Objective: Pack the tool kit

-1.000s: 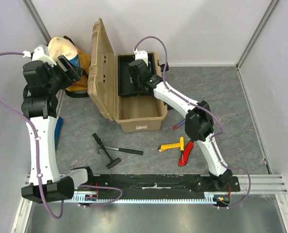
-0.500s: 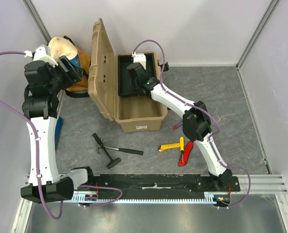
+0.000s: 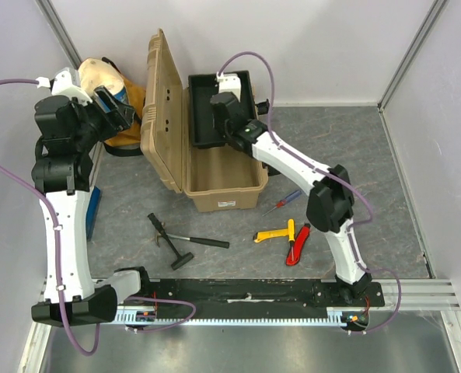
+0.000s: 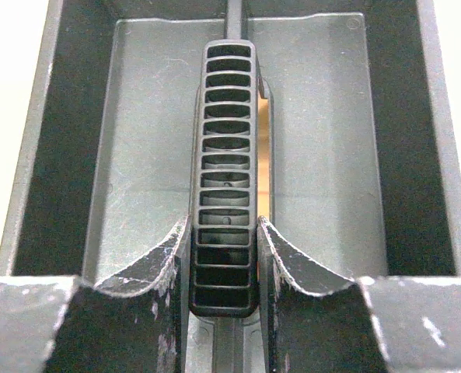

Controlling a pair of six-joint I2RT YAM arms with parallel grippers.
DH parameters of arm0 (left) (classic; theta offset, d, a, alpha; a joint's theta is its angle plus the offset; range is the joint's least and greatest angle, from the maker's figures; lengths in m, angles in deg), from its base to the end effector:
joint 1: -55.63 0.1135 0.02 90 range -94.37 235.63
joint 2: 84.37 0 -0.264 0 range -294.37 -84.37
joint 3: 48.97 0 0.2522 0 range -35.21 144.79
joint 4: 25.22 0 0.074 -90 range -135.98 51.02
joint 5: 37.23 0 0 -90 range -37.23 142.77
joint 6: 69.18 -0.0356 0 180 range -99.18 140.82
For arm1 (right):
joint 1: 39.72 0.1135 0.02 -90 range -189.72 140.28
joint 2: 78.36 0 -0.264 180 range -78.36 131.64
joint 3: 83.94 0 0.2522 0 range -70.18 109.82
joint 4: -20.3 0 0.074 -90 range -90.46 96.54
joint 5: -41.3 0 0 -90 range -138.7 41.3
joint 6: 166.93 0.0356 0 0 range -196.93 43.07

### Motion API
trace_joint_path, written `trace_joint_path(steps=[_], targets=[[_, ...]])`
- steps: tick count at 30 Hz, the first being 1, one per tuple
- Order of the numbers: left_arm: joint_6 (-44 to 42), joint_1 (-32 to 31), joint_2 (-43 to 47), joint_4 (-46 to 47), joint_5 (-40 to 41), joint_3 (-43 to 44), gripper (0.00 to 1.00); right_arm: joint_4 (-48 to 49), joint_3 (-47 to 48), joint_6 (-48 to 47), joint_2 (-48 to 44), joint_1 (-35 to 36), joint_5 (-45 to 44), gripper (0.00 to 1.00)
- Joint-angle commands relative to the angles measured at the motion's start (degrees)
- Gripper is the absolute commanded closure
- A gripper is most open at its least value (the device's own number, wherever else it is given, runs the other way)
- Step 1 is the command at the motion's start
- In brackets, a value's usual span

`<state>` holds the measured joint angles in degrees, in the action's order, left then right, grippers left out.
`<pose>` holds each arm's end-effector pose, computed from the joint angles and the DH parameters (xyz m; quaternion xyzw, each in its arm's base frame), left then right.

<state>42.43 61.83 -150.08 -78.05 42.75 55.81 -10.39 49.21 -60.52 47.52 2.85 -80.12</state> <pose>0.2126 0.0169 0.4871 -0.1360 0.7737 -0.1505 0.6002 0.3960 0.3386 0.3178 -0.0373 0.8174 0.0631 0.5713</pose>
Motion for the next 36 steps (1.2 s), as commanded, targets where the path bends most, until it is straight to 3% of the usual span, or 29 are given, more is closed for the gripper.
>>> trace_joint_path(steps=[1, 8, 18, 28, 36], targets=[[-0.8, -0.5, 1.4, 0.5, -1.8, 2.5, 0.21, 10.8, -0.5, -3.6, -12.6, -0.3, -4.7, 1.00], [-0.1, -0.9, 0.2, 0.4, -5.0, 3.8, 0.21, 13.3, -8.6, -8.9, -21.4, -4.0, -11.8, 1.00], [1.9, -2.6, -2.0, -0.7, -17.6, 11.0, 0.21, 14.3, -35.3, -2.1, -36.1, -24.1, -11.2, 1.00], [1.4, -4.1, -3.5, -0.6, -17.4, 10.9, 0.21, 22.4, -52.8, 6.4, -29.0, -37.9, -3.6, 1.00], [1.3, -4.4, -4.6, -0.6, -17.5, 11.9, 0.21, 21.4, -52.3, 8.4, -19.3, -39.7, -3.6, 1.00]])
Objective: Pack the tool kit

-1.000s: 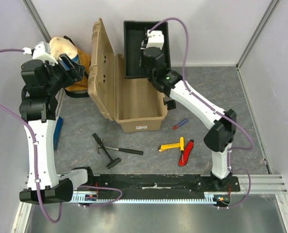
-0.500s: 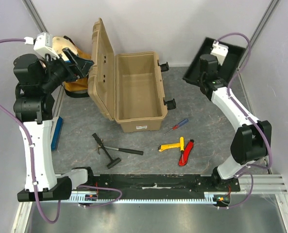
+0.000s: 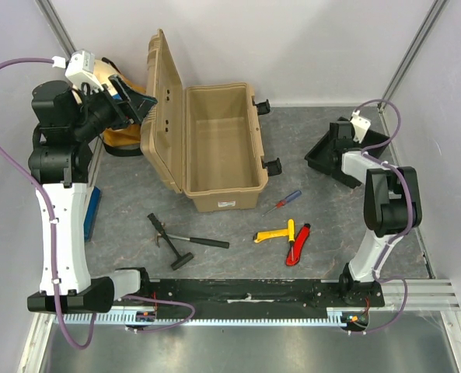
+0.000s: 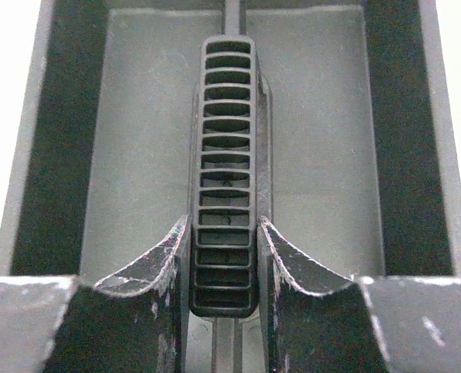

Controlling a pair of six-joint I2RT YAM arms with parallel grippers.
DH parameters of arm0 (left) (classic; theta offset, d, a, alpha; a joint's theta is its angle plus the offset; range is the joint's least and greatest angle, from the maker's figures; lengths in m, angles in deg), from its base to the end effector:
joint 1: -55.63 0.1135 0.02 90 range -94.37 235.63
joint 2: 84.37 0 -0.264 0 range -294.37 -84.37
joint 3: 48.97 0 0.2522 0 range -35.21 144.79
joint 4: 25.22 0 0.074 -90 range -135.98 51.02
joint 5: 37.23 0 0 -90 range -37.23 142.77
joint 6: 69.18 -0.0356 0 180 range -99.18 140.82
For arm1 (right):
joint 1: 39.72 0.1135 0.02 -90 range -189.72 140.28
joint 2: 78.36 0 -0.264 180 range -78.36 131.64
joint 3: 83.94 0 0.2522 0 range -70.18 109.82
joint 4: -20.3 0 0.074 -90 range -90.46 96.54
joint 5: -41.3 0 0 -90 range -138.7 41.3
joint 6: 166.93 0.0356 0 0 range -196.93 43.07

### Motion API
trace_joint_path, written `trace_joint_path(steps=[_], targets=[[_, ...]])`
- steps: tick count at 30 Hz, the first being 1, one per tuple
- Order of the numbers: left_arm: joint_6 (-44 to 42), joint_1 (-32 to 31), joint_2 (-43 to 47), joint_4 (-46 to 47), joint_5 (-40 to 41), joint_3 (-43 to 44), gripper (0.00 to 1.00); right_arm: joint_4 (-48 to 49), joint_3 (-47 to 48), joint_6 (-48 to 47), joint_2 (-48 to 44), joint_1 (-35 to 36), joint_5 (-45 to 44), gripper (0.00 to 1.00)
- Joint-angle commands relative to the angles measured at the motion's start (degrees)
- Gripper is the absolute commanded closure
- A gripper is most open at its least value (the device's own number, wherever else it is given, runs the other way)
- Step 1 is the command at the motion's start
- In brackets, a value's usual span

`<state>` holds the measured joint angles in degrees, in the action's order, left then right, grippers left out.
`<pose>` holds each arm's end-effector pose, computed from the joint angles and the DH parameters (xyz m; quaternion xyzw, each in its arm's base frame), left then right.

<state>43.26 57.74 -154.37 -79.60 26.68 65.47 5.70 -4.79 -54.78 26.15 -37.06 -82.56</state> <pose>0.2146 -0.0078 0.5199 -0.0167 0.7598 -0.2807 0.5863 0.3939 -0.0016 0.1945 0.2681 0.8335 -0.1708 0.4518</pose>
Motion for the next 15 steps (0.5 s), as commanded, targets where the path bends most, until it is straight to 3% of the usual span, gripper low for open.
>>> trace_joint_path(steps=[1, 5, 6, 11, 12, 15], targets=[[0.5, -0.4, -0.4, 1.0, -1.7, 2.6, 0.21, 4.0, 2.0, 3.2, 3.1, 0.2, -1.4, 1.00], [0.4, -0.4, -0.8, 0.9, -1.8, 2.9, 0.21, 0.9, 2.0, 5.2, 4.2, 0.2, -2.3, 0.99], [0.3, -0.4, -0.6, 0.9, -1.7, 2.9, 0.21, -0.5, 1.9, 5.4, 4.1, 0.3, -2.5, 0.84], [0.2, -0.4, -0.8, 0.9, -1.2, 2.2, 0.21, -6.6, 4.8, 6.2, 1.4, 0.5, -2.5, 0.32], [0.2, -0.4, -0.9, 0.9, -1.2, 2.1, 0.21, -7.2, 5.3, 6.3, 0.7, 0.6, -2.7, 0.25], [0.2, -0.4, -1.2, 0.9, -0.7, 1.4, 0.21, -10.1, 6.7, 5.5, -4.1, 1.5, -1.2, 0.15]])
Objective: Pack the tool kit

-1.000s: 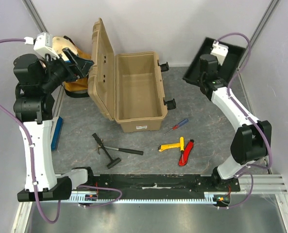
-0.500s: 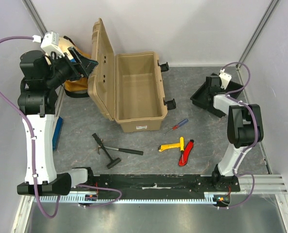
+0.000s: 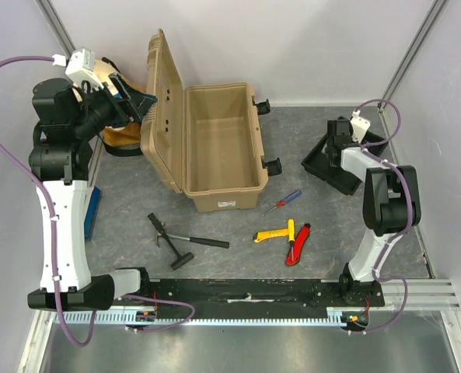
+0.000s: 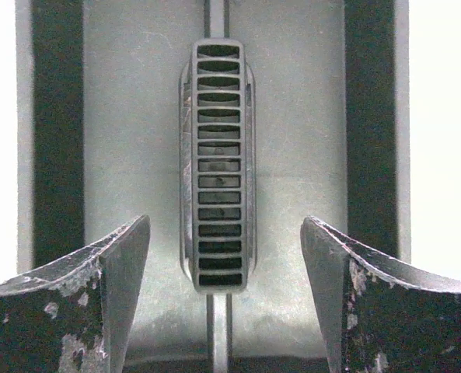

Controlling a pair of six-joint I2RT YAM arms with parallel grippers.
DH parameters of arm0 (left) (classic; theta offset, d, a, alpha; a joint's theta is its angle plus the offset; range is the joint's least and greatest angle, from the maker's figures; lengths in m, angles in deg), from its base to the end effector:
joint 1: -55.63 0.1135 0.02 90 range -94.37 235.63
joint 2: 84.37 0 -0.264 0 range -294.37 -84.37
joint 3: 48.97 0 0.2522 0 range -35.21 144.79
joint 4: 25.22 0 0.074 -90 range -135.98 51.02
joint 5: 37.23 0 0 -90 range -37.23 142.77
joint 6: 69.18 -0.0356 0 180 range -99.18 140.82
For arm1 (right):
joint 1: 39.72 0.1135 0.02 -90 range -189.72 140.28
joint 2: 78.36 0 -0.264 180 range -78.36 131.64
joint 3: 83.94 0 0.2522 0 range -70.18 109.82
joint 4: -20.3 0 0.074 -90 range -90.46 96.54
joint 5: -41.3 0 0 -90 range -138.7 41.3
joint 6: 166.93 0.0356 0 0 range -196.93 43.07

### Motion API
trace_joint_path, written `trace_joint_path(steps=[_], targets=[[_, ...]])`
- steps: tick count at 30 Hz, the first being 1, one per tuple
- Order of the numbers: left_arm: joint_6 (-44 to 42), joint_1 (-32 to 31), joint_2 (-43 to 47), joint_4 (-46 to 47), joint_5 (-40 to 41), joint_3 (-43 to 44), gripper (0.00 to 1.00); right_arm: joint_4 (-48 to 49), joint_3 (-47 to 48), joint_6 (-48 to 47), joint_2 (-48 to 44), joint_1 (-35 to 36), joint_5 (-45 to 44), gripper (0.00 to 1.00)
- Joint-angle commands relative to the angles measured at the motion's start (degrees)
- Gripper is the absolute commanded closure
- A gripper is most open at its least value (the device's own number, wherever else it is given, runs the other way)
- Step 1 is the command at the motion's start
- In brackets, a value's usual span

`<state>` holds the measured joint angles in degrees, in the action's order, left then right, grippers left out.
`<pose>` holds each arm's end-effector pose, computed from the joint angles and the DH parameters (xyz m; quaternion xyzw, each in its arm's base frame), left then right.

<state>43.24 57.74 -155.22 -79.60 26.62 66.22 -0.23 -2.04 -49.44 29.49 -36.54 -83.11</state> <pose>0.2185 -0.0076 0.5207 -0.0165 0.7602 -0.2810 0.5855 0.3994 0.0020 0.1795 0.2940 0.8442 -0.1713 0.4142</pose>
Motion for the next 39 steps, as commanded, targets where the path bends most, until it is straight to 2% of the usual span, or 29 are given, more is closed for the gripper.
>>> trace_joint_path(steps=[1, 4, 6, 10, 14, 16, 20, 23, 25, 27, 29, 33, 36, 39], targets=[[0.3, -0.3, -0.5, 0.9, 0.0, 0.4, 0.21, -4.8, 4.4, -1.1, -9.1, 1.6, 1.1, 0.14], [0.9, -0.4, -0.4, 0.5, 3.3, -0.6, 0.21, -6.2, 5.2, -5.8, -13.9, 5.2, 7.8, 0.13], [1.1, -0.4, -0.8, -0.2, 5.0, -0.8, 0.21, -6.9, 4.9, -8.6, -18.0, 10.0, 10.6, 0.13], [1.4, -0.4, -1.3, -0.7, 7.8, -0.8, 0.21, -4.6, 1.7, -15.6, -27.4, 19.0, 21.6, 0.13], [1.4, -0.4, -2.1, -0.9, 8.7, -0.7, 0.21, 1.5, -3.7, -16.8, -38.3, 25.8, 36.6, 0.14], [1.5, -0.3, -2.5, -0.9, 9.1, -0.7, 0.21, 3.2, -5.3, -16.2, -41.6, 29.8, 40.0, 0.16], [1.8, -0.4, -2.5, -1.0, 10.7, -1.1, 0.21, 4.2, -6.5, -15.8, -45.1, 39.9, 38.0, 0.18], [2.1, -0.4, -2.1, -1.0, 11.6, -1.6, 0.21, -0.4, -4.5, -18.8, -41.5, 46.6, 37.1, 0.21], [2.8, -0.4, -1.7, -1.0, 12.6, -2.3, 0.21, -2.7, -3.6, -23.4, -37.9, 52.9, 27.6, 0.24], [3.3, -0.4, -1.0, -1.0, 12.9, -3.2, 0.21, -0.3, -5.7, -26.9, -34.7, 62.8, 11.3, 0.25], [4.0, -0.3, -0.1, -1.2, 13.0, -4.3, 0.21, 4.4, -8.0, -29.1, -30.4, 68.0, 4.7, 0.25], [3.3, -0.4, 3.5, -2.0, 15.3, -9.2, 0.22, 6.3, -5.8, -23.5, -22.7, 71.9, 5.4, 0.26], [3.5, -0.4, 6.8, -1.9, 18.6, -13.4, 0.22, 11.1, -5.4, -23.8, -16.7, 76.1, 5.1, 0.27], [3.2, -0.3, 9.6, -3.8, 18.9, -14.5, 0.22, 9.1, 0.0, -22.9, -9.4, 78.6, 5.3, 0.27]])
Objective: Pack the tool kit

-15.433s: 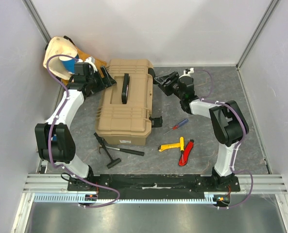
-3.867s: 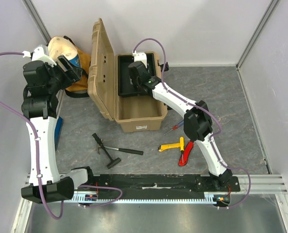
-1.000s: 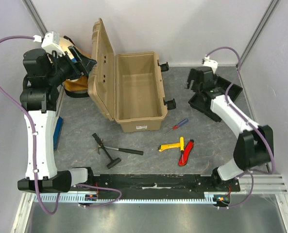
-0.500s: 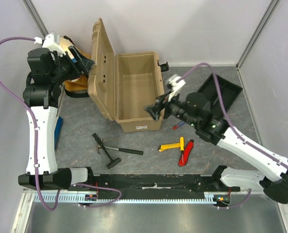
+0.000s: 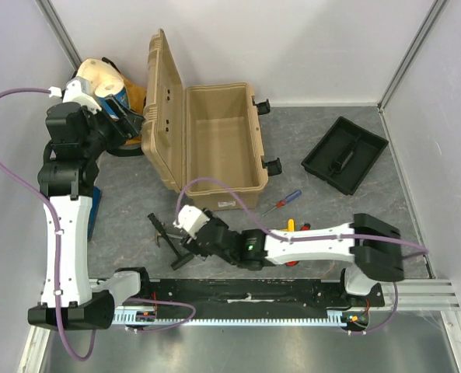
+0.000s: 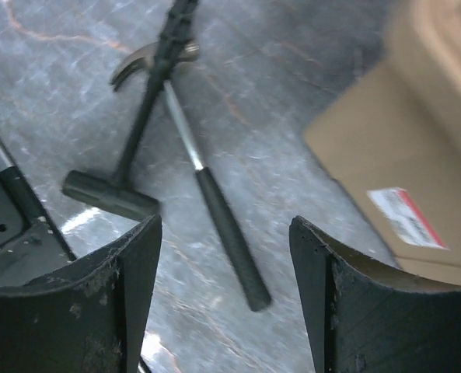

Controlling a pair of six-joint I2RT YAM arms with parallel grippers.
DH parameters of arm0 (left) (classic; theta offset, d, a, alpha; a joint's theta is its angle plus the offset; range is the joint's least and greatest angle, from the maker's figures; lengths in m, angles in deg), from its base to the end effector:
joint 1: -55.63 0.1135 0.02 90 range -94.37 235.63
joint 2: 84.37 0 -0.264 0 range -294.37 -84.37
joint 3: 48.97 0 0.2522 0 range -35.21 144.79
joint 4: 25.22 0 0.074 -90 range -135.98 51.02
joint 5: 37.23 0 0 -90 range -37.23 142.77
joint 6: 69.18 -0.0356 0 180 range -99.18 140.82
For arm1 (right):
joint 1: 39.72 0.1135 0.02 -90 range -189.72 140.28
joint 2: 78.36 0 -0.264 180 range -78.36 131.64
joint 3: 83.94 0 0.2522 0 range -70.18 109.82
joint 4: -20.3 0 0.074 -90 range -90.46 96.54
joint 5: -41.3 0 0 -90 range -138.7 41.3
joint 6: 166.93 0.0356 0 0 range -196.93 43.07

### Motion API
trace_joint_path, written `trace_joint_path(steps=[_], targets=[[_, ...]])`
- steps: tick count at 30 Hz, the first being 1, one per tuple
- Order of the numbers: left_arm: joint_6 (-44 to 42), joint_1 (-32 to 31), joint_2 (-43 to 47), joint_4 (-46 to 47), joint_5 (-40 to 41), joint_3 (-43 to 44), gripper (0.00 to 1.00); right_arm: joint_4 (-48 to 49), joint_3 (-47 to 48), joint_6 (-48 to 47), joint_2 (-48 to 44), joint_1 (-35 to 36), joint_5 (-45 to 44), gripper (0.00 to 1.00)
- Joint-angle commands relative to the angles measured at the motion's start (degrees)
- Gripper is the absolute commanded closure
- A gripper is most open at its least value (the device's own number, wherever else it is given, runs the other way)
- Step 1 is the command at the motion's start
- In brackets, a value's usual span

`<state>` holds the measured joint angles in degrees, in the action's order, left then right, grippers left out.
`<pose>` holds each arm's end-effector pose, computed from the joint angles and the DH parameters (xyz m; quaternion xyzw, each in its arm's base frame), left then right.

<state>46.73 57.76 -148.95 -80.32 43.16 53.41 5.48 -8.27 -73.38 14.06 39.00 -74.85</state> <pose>0.2102 0.0019 0.4741 -0.1463 0.7907 -0.1877 0.5641 0.0864 0.3528 0.2491 -0.4310 0.7411 0.1640 0.4880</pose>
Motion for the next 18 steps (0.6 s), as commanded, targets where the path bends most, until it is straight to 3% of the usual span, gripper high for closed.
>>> trace_joint_path(steps=[1, 12, 18], targets=[[-0.5, -0.3, 4.3, -3.4, 2.7, -2.0, 0.22, 3.4, 7.5, 0.3, 7.8, 3.8, -2.7, 0.27], [-1.6, -1.4, 8.8, -5.5, 7.5, -3.0, 0.22, 9.1, 16.0, 0.8, 22.4, 6.7, 0.8, 0.28], [-2.1, -1.3, 9.6, -6.1, 8.1, -3.5, 0.22, 8.3, 18.3, 5.8, 26.7, 6.6, -4.0, 0.42]])
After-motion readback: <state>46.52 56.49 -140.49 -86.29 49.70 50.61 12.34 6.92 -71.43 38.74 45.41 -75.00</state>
